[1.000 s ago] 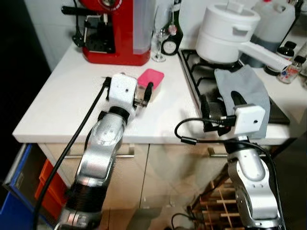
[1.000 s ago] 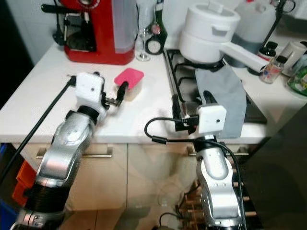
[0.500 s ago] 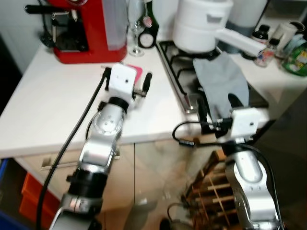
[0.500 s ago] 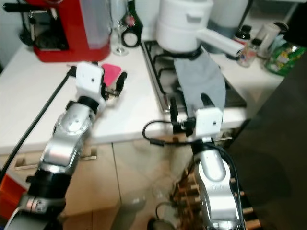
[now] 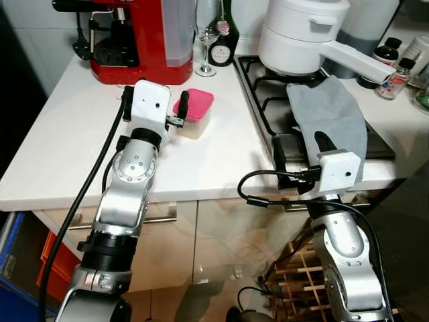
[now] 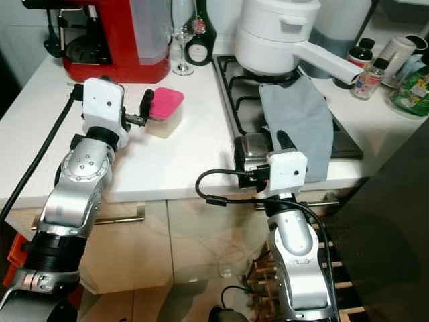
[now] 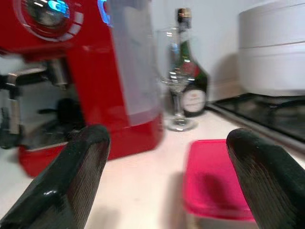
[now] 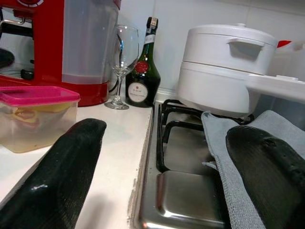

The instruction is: Restocking fridge

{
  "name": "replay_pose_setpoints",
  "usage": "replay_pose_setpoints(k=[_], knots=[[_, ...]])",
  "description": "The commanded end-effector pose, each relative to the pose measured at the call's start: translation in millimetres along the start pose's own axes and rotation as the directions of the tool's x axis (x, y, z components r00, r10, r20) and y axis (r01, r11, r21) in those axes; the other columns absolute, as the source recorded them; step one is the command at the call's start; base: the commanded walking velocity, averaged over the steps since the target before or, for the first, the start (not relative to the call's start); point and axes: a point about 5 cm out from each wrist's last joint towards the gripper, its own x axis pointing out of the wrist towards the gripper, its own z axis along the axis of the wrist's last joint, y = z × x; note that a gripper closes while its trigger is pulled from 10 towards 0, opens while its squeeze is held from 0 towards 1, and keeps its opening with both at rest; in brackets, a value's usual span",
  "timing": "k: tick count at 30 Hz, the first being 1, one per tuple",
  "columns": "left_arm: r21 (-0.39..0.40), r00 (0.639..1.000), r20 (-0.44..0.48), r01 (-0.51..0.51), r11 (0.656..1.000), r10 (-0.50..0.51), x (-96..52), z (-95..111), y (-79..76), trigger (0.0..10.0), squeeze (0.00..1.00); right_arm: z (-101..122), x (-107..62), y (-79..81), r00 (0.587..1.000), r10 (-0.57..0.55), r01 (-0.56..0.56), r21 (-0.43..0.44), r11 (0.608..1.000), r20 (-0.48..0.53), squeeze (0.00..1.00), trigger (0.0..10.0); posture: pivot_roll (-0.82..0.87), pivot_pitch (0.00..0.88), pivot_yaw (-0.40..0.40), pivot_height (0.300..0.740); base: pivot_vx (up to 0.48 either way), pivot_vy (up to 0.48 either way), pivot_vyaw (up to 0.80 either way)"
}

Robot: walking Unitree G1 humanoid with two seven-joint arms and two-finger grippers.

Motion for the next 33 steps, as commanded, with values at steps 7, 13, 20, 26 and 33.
replay_pose_setpoints(k=[7, 13, 20, 26, 33], knots=[[0.000, 0.995, 0.027, 0.096, 0.995, -0.096, 3.4, 5.6, -6.5, 10.0, 0.00, 1.0, -2.6, -0.4, 1.000, -0.016, 0.016, -0.006, 1.000, 0.011, 0.00, 10.0, 0.00, 0.000, -0.016, 0.740, 0.000, 0.000, 0.00], [-0.029, 0.992, 0.018, 0.122, 0.992, -0.122, 6.3, 3.1, -6.7, 10.0, 0.00, 1.9, -3.2, -1.5, 1.000, -0.013, 0.014, -0.011, 1.000, 0.012, 0.00, 10.0, 0.00, 0.000, -0.018, 0.740, 0.000, 0.000, 0.00], [-0.070, 0.984, -0.033, 0.171, 0.983, -0.174, 8.1, -9.0, -24.4, 10.0, 0.00, 2.0, -2.8, -1.6, 1.000, -0.008, 0.008, -0.016, 1.000, 0.012, 0.00, 10.0, -0.01, 0.000, -0.023, 0.740, 0.000, 0.000, 0.00], [-0.108, 0.980, -0.057, 0.185, 0.977, -0.191, 9.1, -11.1, -30.1, 10.0, 0.00, 1.4, -3.2, -0.7, 1.000, -0.008, 0.008, -0.015, 1.000, 0.010, 0.00, 10.0, -0.01, 0.000, -0.022, 0.740, 0.000, 0.000, 0.00], [-0.120, 0.976, -0.153, 0.137, 0.983, -0.155, 10.7, -28.2, -28.9, 10.0, 0.00, 1.1, -2.8, -0.6, 1.000, -0.004, 0.004, -0.014, 1.000, 0.008, 0.00, 10.0, -0.01, 0.000, -0.025, 0.740, 0.000, 0.000, 0.00]])
